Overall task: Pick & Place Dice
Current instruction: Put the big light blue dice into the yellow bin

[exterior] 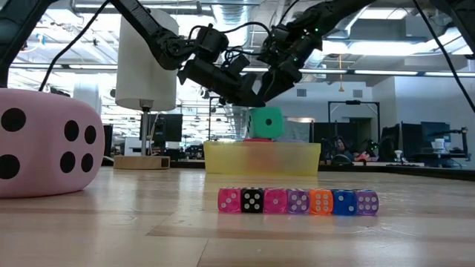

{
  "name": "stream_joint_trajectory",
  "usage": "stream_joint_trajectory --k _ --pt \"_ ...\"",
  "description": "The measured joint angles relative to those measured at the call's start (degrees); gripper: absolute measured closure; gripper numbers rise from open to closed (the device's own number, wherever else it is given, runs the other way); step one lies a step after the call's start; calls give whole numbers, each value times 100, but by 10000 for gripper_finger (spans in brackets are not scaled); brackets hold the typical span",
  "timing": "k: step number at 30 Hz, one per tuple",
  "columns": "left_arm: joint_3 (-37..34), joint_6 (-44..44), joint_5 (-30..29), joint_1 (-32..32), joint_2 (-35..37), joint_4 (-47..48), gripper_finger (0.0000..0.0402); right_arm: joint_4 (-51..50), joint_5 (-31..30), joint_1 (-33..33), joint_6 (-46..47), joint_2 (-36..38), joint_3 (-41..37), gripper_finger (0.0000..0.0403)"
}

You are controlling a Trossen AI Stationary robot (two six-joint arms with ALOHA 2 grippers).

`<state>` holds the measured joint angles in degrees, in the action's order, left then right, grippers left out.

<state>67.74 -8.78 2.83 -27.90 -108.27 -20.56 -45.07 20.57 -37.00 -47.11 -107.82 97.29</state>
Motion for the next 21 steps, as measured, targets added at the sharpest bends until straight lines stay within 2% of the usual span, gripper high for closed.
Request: stream_joint_trajectory --k 9,21 --pt "-5 1 9 -20 0 -28 402 -651 -523 -319 -2 -4 90 3" --pt "-17 2 13 -22 -7 -230 402 -1007 -50 -1076 -1 208 88 3"
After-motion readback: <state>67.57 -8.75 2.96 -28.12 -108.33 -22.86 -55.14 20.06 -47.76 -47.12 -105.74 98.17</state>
